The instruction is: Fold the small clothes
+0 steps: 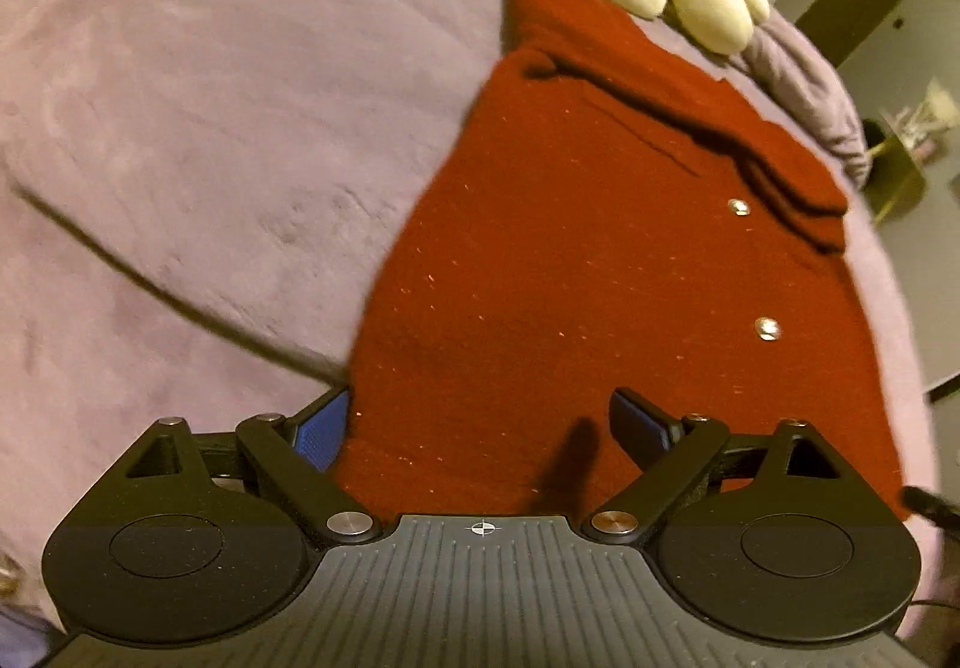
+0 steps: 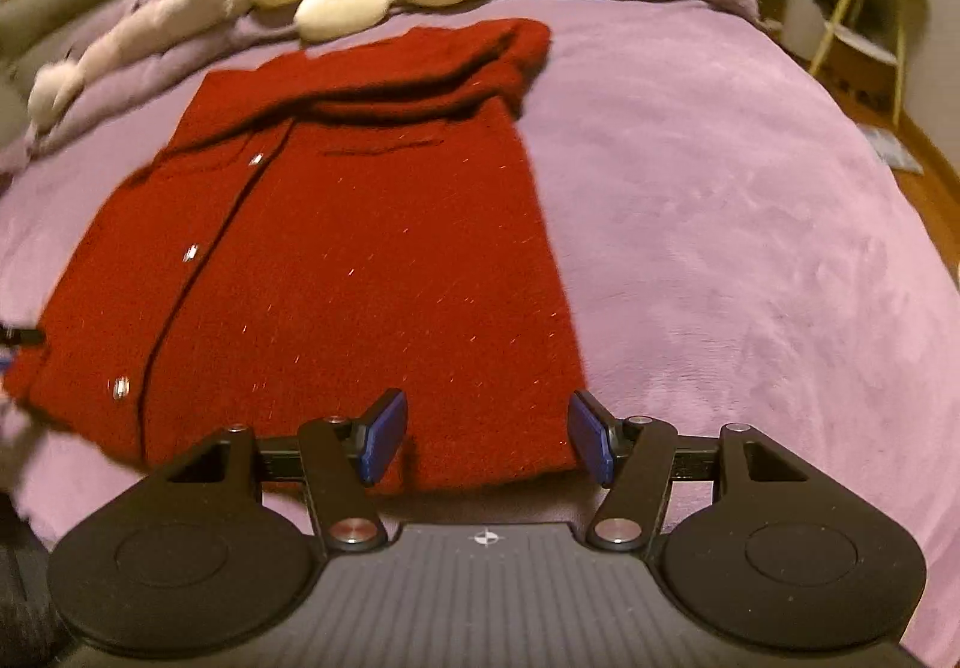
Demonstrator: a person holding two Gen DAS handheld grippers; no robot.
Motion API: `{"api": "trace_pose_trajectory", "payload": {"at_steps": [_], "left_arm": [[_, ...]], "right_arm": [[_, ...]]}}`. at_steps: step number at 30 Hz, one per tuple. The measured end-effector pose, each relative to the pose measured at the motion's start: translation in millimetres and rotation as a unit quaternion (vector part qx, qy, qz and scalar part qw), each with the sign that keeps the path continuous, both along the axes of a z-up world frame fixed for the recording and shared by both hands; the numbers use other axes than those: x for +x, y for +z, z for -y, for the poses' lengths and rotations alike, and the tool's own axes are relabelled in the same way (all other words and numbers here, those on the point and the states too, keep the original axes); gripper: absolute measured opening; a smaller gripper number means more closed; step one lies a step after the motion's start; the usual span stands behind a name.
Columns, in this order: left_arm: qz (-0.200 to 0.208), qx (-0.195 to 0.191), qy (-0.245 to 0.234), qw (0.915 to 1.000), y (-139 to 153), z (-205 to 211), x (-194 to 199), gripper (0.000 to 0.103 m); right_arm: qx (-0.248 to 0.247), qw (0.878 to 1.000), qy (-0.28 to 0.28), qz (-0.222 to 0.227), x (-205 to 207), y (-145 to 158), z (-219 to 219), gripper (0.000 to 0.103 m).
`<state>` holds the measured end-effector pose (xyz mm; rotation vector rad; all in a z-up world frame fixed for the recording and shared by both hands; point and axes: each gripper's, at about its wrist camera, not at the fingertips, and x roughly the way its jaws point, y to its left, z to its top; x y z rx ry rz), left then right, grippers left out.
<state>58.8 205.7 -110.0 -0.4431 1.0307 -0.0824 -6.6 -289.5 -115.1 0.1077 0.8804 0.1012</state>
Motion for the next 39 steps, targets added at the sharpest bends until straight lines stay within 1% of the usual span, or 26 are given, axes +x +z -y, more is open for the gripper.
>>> {"api": "trace_pose_trajectory", "payload": {"at_steps": [2, 4, 6, 8, 9, 11, 12, 14, 15, 16, 17, 19, 20, 22, 23, 24, 27, 29, 30, 31, 32, 33, 34, 35, 36, 39], "left_arm": [[-0.005, -0.006, 0.003, 1.0000, -1, -6, 3, 0.084], [-0.016, -0.030, 0.014, 0.9993, -4, -15, 3, 0.078], [-0.026, -0.047, 0.018, 0.9984, -5, -24, 5, 0.075], [-0.039, -0.046, 0.016, 0.9981, -8, -28, 5, 0.076], [-0.045, -0.053, 0.013, 0.9975, -10, -31, 6, 0.078], [-0.061, -0.091, 0.006, 0.9939, -17, -36, 7, 0.084], [-0.065, -0.117, 0.004, 0.9910, -21, -39, 7, 0.086], [-0.063, -0.134, 0.010, 0.9889, -24, -42, 6, 0.086], [-0.064, -0.139, 0.010, 0.9881, -24, -42, 7, 0.083], [-0.064, -0.140, 0.009, 0.9881, -24, -41, 8, 0.075], [-0.066, -0.137, 0.003, 0.9884, -22, -39, 9, 0.071], [-0.067, -0.129, -0.013, 0.9893, -20, -35, 10, 0.056], [-0.069, -0.122, -0.023, 0.9899, -18, -32, 11, 0.055], [-0.070, -0.108, -0.035, 0.9911, -15, -28, 13, 0.044], [-0.072, -0.101, -0.041, 0.9914, -13, -25, 14, 0.042], [-0.071, -0.100, -0.046, 0.9914, -11, -24, 14, 0.039], [-0.064, -0.112, -0.058, 0.9899, -8, -20, 17, 0.039], [-0.066, -0.114, -0.060, 0.9895, -9, -18, 20, 0.050], [-0.069, -0.117, -0.057, 0.9891, -11, -16, 22, 0.052], [-0.073, -0.120, -0.058, 0.9884, -13, -15, 24, 0.050], [-0.076, -0.119, -0.060, 0.9882, -14, -13, 24, 0.045], [-0.075, -0.116, -0.065, 0.9882, -14, -12, 26, 0.031], [-0.074, -0.115, -0.070, 0.9881, -12, -11, 27, 0.024], [-0.076, -0.115, -0.072, 0.9879, -10, -12, 28, 0.022], [-0.075, -0.120, -0.073, 0.9873, -6, -14, 30, 0.018], [-0.040, -0.160, -0.064, 0.9843, 19, -22, 38, 0.017]], "right_arm": [[0.012, 1.000, -0.013, -0.003, 3, -5, 11, 0.059], [0.025, 0.999, -0.024, -0.011, 5, -10, 19, 0.058], [0.052, 0.998, -0.030, -0.026, 4, -17, 29, 0.051], [0.085, 0.995, -0.036, -0.039, 5, -24, 38, 0.051], [0.099, 0.994, -0.039, -0.037, 4, -25, 43, 0.051], [0.126, 0.990, -0.049, -0.034, 3, -27, 51, 0.052], [0.143, 0.988, -0.051, -0.035, 5, -29, 56, 0.055], [0.168, 0.984, -0.051, -0.040, 7, -34, 62, 0.056], [0.174, 0.983, -0.048, -0.043, 10, -37, 63, 0.058], [0.176, 0.982, -0.046, -0.045, 13, -38, 63, 0.058], [0.177, 0.982, -0.042, -0.045, 14, -39, 62, 0.057], [0.175, 0.983, -0.035, -0.044, 15, -38, 62, 0.046], [0.169, 0.984, -0.036, -0.048, 16, -38, 63, 0.038], [0.171, 0.983, -0.035, -0.052, 17, -37, 66, 0.025], [0.183, 0.981, -0.030, -0.055, 18, -37, 68, 0.021], [0.187, 0.980, -0.029, -0.057, 18, -37, 69, 0.021], [0.180, 0.982, -0.014, -0.056, 19, -35, 67, 0.024], [0.186, 0.980, -0.007, -0.065, 24, -38, 66, 0.029], [0.197, 0.978, -0.006, -0.070, 26, -40, 65, 0.032], [0.205, 0.976, -0.004, -0.072, 27, -42, 65, 0.032], [0.207, 0.976, -0.002, -0.073, 29, -42, 64, 0.032], [0.207, 0.976, 0.003, -0.074, 31, -42, 61, 0.023], [0.209, 0.975, 0.010, -0.076, 32, -41, 59, 0.017], [0.217, 0.973, 0.021, -0.080, 33, -41, 57, 0.012], [0.230, 0.969, 0.031, -0.080, 34, -39, 56, 0.012], [0.308, 0.947, 0.050, -0.072, 47, -32, 61, 0.011]]}}
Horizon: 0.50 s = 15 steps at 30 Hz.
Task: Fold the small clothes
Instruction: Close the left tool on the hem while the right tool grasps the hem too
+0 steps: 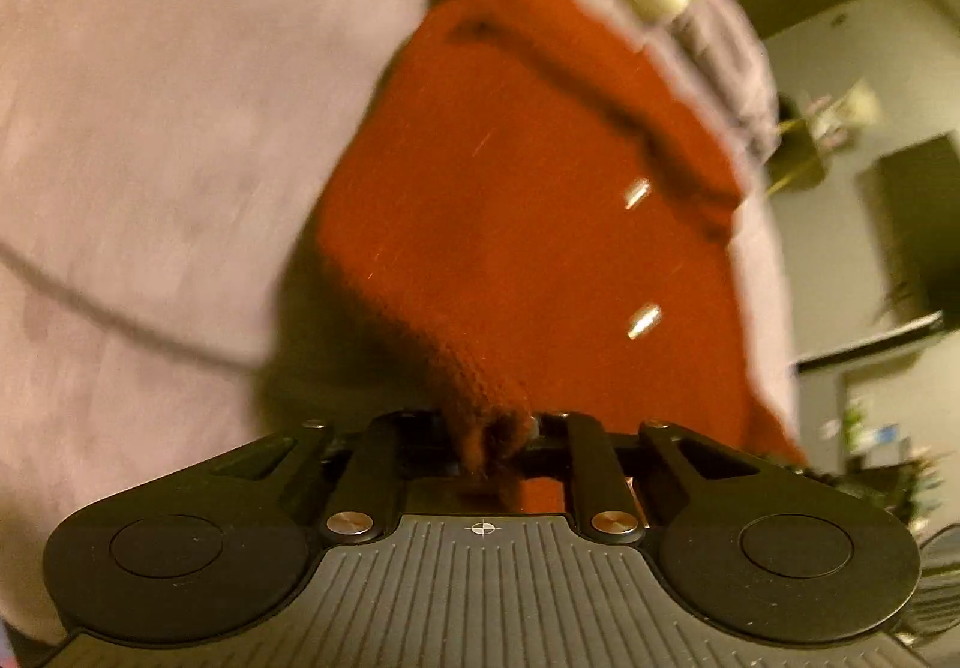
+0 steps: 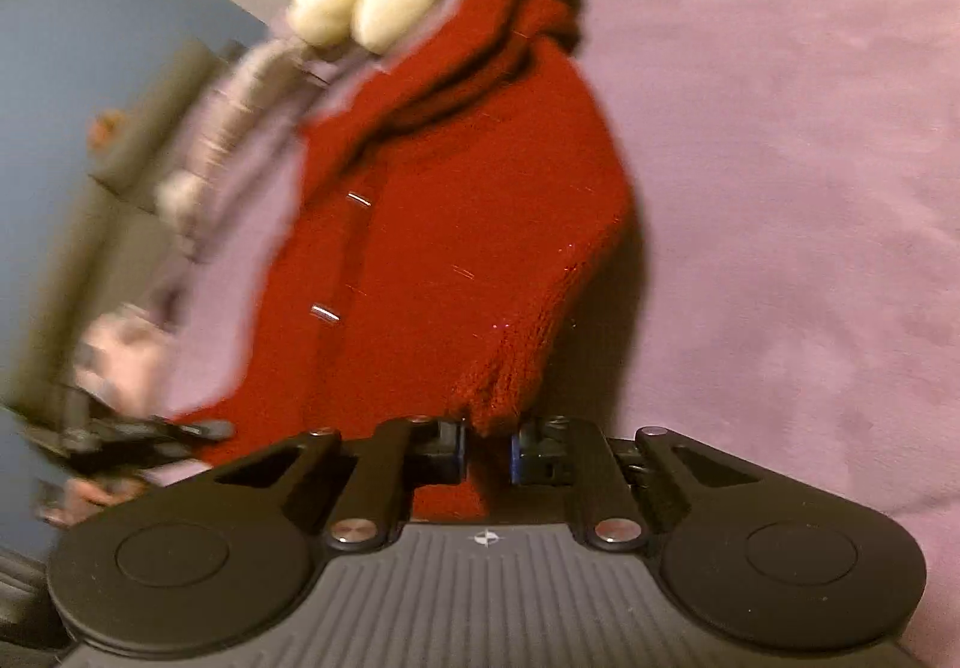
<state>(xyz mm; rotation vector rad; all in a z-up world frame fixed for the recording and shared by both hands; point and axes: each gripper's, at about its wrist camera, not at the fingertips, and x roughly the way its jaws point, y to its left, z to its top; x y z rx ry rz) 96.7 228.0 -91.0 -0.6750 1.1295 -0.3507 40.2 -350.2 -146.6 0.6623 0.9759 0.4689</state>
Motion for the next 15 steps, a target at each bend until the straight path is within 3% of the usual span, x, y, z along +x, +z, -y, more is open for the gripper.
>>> {"api": "trace_pose_trajectory", "payload": {"at_steps": [4, 8, 12, 15], "left_arm": [[0.072, -0.039, 0.033, 0.9960, 44, -9, 33, 0.016], [0.112, -0.032, 0.075, 0.9903, 64, -8, 85, 0.016], [0.102, 0.026, 0.105, 0.9889, 54, 5, 140, 0.016], [0.094, 0.083, 0.094, 0.9877, 39, 18, 165, 0.018]], "right_arm": [[0.049, 0.998, -0.019, 0.027, 40, 20, -1, 0.010], [0.052, 0.994, -0.055, 0.074, 91, 45, -8, 0.010], [-0.005, 0.988, -0.130, 0.087, 145, 52, -16, 0.010], [-0.067, 0.980, -0.171, 0.083, 174, 44, -21, 0.010]]}}
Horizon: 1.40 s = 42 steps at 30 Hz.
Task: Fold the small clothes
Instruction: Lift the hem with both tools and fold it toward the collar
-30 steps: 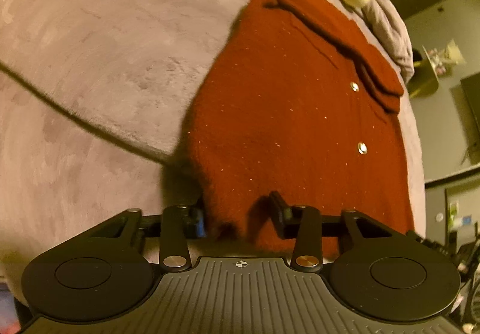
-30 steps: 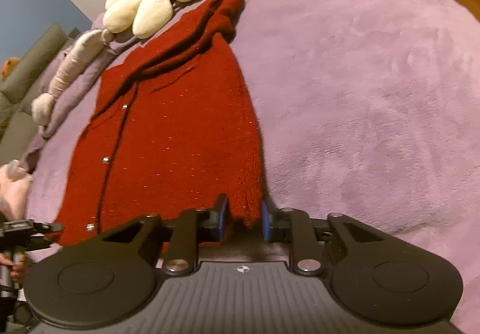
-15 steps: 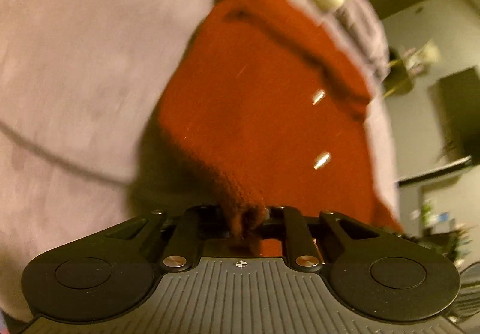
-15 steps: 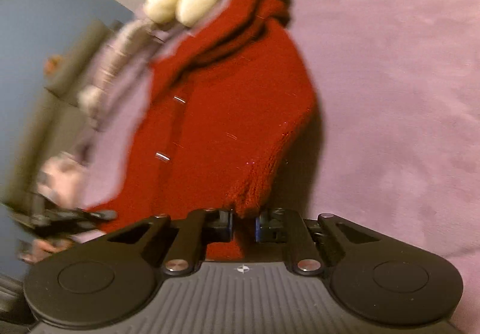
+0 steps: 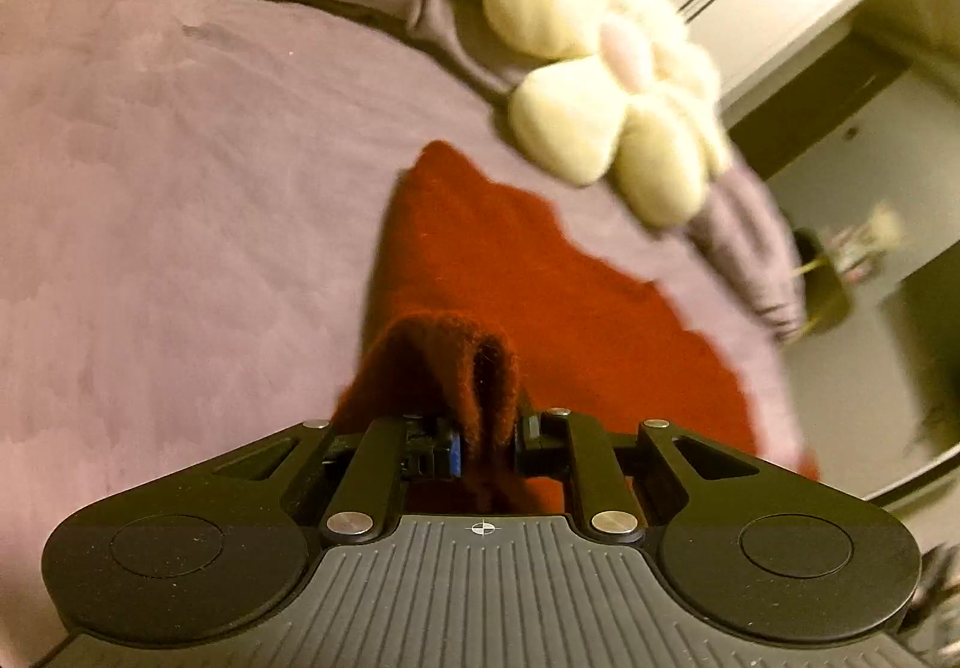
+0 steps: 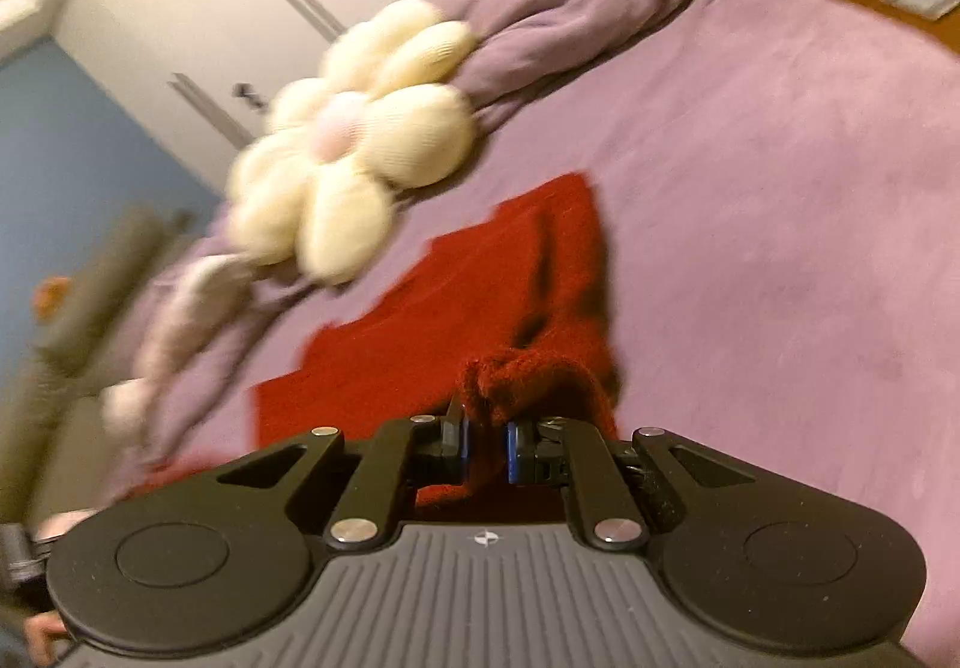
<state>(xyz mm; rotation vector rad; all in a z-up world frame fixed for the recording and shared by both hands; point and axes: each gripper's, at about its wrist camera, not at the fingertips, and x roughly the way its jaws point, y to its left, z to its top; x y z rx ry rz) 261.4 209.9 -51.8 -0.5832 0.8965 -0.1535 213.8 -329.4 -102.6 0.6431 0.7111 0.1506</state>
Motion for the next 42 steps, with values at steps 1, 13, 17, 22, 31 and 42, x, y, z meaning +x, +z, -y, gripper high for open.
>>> {"api": "trace_pose_trajectory", "payload": {"at_steps": [1, 13, 17, 22, 31, 42], "left_arm": [[0.001, 0.018, -0.006, 0.9998, -3, 5, 4, 0.026], [0.061, 0.033, -0.053, 0.9961, -33, -33, -2, 0.095], [0.004, 0.018, -0.047, 0.9987, -65, -31, 21, 0.095], [-0.010, -0.027, -0.058, 0.9979, -73, -27, 29, 0.056], [0.003, 0.061, -0.081, 0.9948, -42, -5, 20, 0.015], [0.194, 0.087, -0.090, 0.9729, 93, 26, 10, 0.014]], "right_arm": [[-0.008, 1.000, -0.003, 0.000, 6, -3, -1, 0.011], [-0.143, 0.987, 0.061, 0.040, 8, -23, 14, 0.074], [-0.148, 0.984, 0.089, 0.050, 22, -27, -1, 0.079], [-0.173, 0.978, 0.106, 0.049, 34, -33, -19, 0.070], [-0.240, 0.963, 0.110, 0.050, 23, -25, -37, 0.008], [-0.225, 0.953, 0.064, 0.195, 5, 71, -44, 0.007]]}}
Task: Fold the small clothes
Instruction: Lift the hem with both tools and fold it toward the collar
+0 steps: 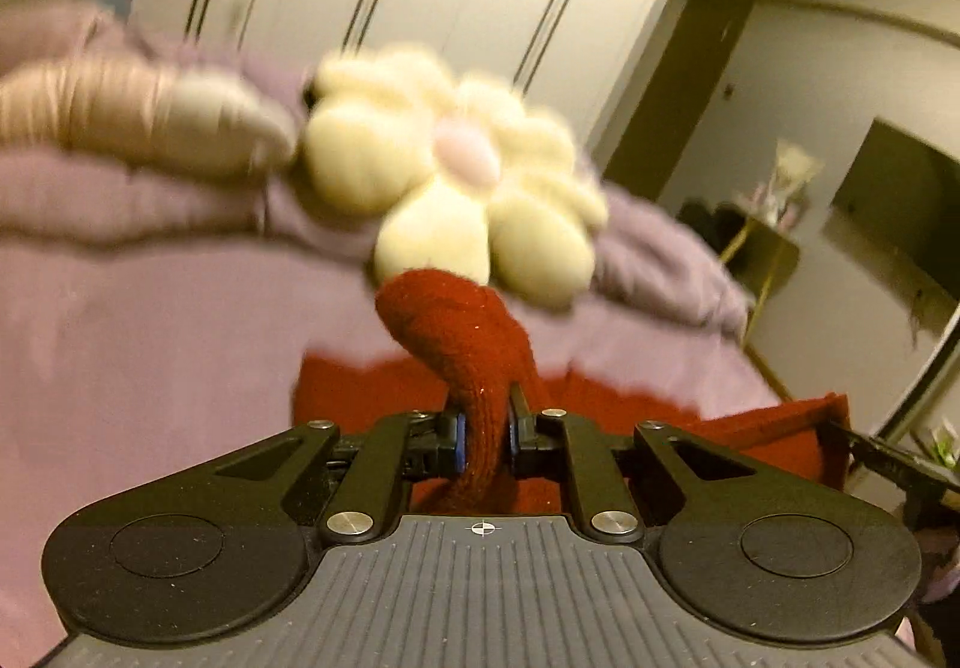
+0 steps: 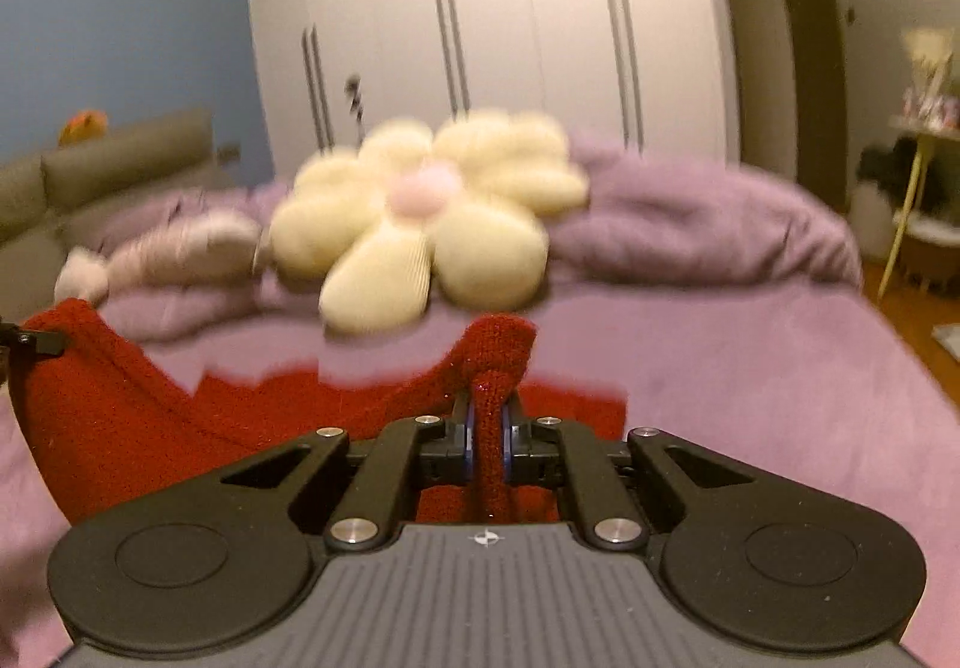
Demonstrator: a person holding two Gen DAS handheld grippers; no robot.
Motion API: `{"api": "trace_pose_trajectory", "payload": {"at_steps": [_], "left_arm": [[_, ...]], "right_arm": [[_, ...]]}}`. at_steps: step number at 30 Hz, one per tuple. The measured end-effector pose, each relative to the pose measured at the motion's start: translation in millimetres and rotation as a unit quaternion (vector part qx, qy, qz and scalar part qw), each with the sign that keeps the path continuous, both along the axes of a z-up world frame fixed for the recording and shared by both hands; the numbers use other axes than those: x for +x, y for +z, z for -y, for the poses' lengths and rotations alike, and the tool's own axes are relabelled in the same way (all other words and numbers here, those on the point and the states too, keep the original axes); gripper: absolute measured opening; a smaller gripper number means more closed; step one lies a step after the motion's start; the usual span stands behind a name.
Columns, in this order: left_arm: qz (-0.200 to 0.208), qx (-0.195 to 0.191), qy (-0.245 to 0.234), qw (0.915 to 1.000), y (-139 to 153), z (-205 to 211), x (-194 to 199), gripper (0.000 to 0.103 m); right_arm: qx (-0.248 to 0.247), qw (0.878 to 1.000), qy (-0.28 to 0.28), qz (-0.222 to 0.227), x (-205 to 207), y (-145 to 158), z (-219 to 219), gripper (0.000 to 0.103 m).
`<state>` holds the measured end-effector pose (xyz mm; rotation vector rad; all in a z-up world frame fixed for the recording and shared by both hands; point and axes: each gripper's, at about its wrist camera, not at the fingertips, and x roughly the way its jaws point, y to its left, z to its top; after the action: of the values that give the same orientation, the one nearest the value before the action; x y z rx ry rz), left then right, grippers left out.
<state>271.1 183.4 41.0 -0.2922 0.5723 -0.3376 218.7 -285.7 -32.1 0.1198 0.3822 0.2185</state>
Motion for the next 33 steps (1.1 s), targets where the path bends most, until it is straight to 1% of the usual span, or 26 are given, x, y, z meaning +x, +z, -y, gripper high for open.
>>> {"api": "trace_pose_trajectory", "payload": {"at_steps": [2, 4, 5, 7, 9, 10, 11, 12, 13, 14, 15, 16, 17, 18, 19, 20, 21, 23, 24, 26, 28, 29, 30, 31, 33], "left_arm": [[-0.003, -0.001, 0.011, 0.9999, 2, 3, 17, 0.014], [-0.030, 0.018, 0.025, 0.9991, -14, 9, 41, 0.015], [-0.043, 0.023, 0.026, 0.9985, -25, 11, 51, 0.015], [-0.088, 0.029, 0.029, 0.9953, -59, 14, 71, 0.016], [-0.145, 0.041, 0.031, 0.9881, -100, 18, 88, 0.018], [-0.167, 0.048, 0.035, 0.9842, -116, 18, 93, 0.021], [-0.185, 0.052, 0.038, 0.9807, -131, 20, 95, 0.024], [-0.189, 0.046, 0.037, 0.9803, -140, 18, 93, 0.034], [-0.187, 0.035, 0.035, 0.9812, -146, 17, 92, 0.040], [-0.183, 0.025, 0.032, 0.9824, -147, 15, 91, 0.048], [-0.176, 0.015, 0.027, 0.9839, -148, 14, 90, 0.052], [-0.173, 0.014, 0.026, 0.9845, -147, 16, 90, 0.052], [-0.175, 0.016, 0.026, 0.9841, -148, 16, 92, 0.049], [-0.178, 0.022, 0.024, 0.9834, -149, 17, 94, 0.044], [-0.180, 0.032, 0.025, 0.9828, -150, 19, 96, 0.032], [-0.178, 0.038, 0.025, 0.9829, -150, 20, 96, 0.022], [-0.175, 0.044, 0.025, 0.9833, -149, 21, 96, 0.015], [-0.160, 0.054, 0.035, 0.9851, -138, 21, 91, 0.014], [-0.141, 0.052, 0.034, 0.9880, -127, 20, 87, 0.014], [-0.098, 0.038, 0.033, 0.9939, -98, 17, 81, 0.014], [-0.060, 0.036, 0.038, 0.9968, -71, 19, 83, 0.014], [-0.039, 0.046, 0.044, 0.9972, -59, 22, 87, 0.014], [-0.019, 0.064, 0.054, 0.9963, -50, 27, 93, 0.014], [-0.009, 0.082, 0.063, 0.9946, -46, 32, 100, 0.015], [0.002, 0.106, 0.086, 0.9906, -48, 44, 121, 0.015]], "right_arm": [[0.010, 1.000, -0.013, 0.013, 12, 9, 0, 0.007], [0.010, 1.000, -0.025, 0.001, 32, 7, 1, 0.007], [0.009, 0.999, -0.032, -0.015, 46, 1, 2, 0.007], [0.005, 0.998, -0.035, -0.053, 70, -20, 2, 0.007], [0.004, 0.994, -0.042, -0.099, 92, -47, 4, 0.008], [-0.002, 0.992, -0.047, -0.114, 98, -59, 4, 0.008], [-0.007, 0.991, -0.053, -0.125, 102, -68, 5, 0.011], [-0.004, 0.990, -0.054, -0.130, 103, -74, 5, 0.015], [0.004, 0.989, -0.055, -0.135, 104, -78, 7, 0.017], [0.010, 0.989, -0.053, -0.138, 105, -80, 9, 0.028], [0.011, 0.989, -0.048, -0.140, 105, -82, 9, 0.035], [0.007, 0.989, -0.040, -0.143, 107, -84, 8, 0.035], [0.000, 0.988, -0.036, -0.148, 109, -87, 7, 0.035], [-0.006, 0.988, -0.036, -0.150, 109, -88, 5, 0.032], [-0.013, 0.988, -0.036, -0.147, 108, -89, 2, 0.026], [-0.023, 0.989, -0.037, -0.140, 107, -87, -2, 0.017], [-0.037, 0.990, -0.039, -0.132, 103, -85, -8, 0.010], [-0.062, 0.991, -0.041, -0.114, 96, -78, -13, 0.008], [-0.081, 0.991, -0.041, -0.097, 91, -71, -18, 0.007], [-0.111, 0.992, -0.040, -0.050, 81, -52, -26, 0.007], [-0.131, 0.990, -0.050, 0.002, 78, -31, -34, 0.007], [-0.134, 0.989, -0.058, 0.019, 82, -23, -36, 0.007], [-0.136, 0.987, -0.074, 0.037, 88, -15, -39, 0.007], [-0.138, 0.985, -0.090, 0.047, 97, -10, -41, 0.007], [-0.129, 0.984, -0.119, 0.039, 123, -10, -41, 0.008]]}}
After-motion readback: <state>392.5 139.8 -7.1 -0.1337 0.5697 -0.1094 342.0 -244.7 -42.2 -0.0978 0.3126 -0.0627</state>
